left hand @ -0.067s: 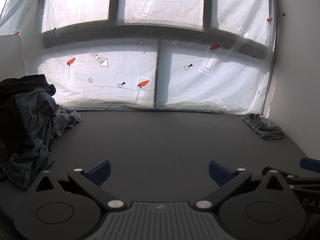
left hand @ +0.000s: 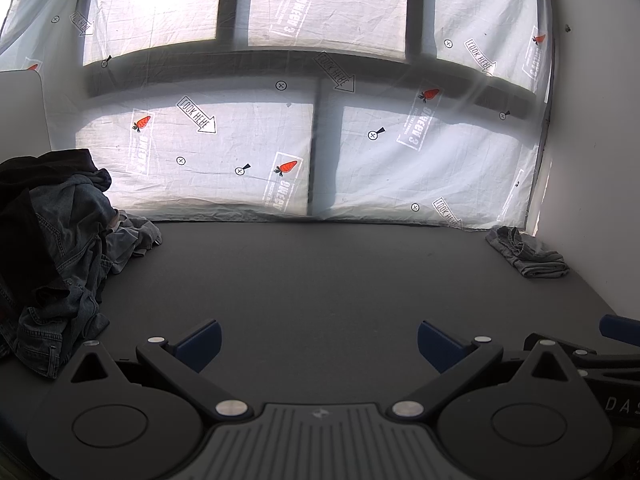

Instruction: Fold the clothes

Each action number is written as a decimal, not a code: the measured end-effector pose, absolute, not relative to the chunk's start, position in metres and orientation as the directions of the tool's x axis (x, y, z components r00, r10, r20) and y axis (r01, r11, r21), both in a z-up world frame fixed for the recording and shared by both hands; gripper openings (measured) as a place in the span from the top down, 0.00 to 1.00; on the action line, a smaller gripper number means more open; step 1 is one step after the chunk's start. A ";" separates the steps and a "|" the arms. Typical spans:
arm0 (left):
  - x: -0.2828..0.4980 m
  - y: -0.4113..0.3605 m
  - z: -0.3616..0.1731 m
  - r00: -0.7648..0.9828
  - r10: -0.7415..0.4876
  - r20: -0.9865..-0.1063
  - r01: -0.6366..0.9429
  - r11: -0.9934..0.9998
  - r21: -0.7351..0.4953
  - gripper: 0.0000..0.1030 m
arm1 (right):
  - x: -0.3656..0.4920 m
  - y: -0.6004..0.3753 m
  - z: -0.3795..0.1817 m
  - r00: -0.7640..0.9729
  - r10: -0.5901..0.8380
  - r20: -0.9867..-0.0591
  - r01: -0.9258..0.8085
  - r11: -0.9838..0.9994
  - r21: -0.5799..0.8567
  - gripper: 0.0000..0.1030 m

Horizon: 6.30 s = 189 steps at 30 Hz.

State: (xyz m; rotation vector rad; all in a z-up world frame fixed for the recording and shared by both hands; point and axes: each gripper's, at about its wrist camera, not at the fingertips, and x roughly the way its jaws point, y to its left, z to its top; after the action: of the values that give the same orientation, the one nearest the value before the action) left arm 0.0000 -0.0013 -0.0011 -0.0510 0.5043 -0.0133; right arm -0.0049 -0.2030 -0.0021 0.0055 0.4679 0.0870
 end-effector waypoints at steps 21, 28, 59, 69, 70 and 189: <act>-0.002 -0.005 -0.001 0.878 -0.018 -0.478 -0.001 0.999 -0.040 0.00 | -0.009 -0.202 -0.013 0.894 0.092 -0.439 -0.091 0.996 0.024 0.00; 0.000 -0.002 -0.001 0.874 -0.023 -0.486 0.004 0.999 -0.041 0.00 | -0.006 -0.202 -0.012 0.893 0.090 -0.441 -0.089 0.996 0.023 0.00; 0.017 0.006 -0.010 0.846 -0.017 -0.533 -0.007 0.999 -0.044 0.00 | 0.006 -0.197 -0.014 0.875 0.085 -0.477 -0.085 0.996 0.023 0.00; 0.076 -0.013 -0.032 0.803 -0.098 -0.587 -0.009 0.984 -0.177 0.00 | 0.028 -0.245 -0.029 0.860 -0.007 -0.510 0.054 0.996 0.077 0.00; 0.086 -0.014 -0.033 0.802 -0.127 -0.583 -0.012 0.973 -0.229 0.00 | 0.034 -0.253 -0.031 0.860 -0.013 -0.510 0.070 0.993 0.093 0.00; 0.336 0.098 -0.083 0.635 0.028 -0.772 -0.358 0.896 -0.262 0.31 | 0.403 -0.161 -0.199 0.312 0.308 -0.899 -0.359 0.914 0.189 0.78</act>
State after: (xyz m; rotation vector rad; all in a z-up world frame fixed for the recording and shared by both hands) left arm 0.3360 0.0980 -0.0826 -0.4157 0.8603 0.2277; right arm 0.4032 -0.1608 -0.1991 -0.0491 1.1737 0.4403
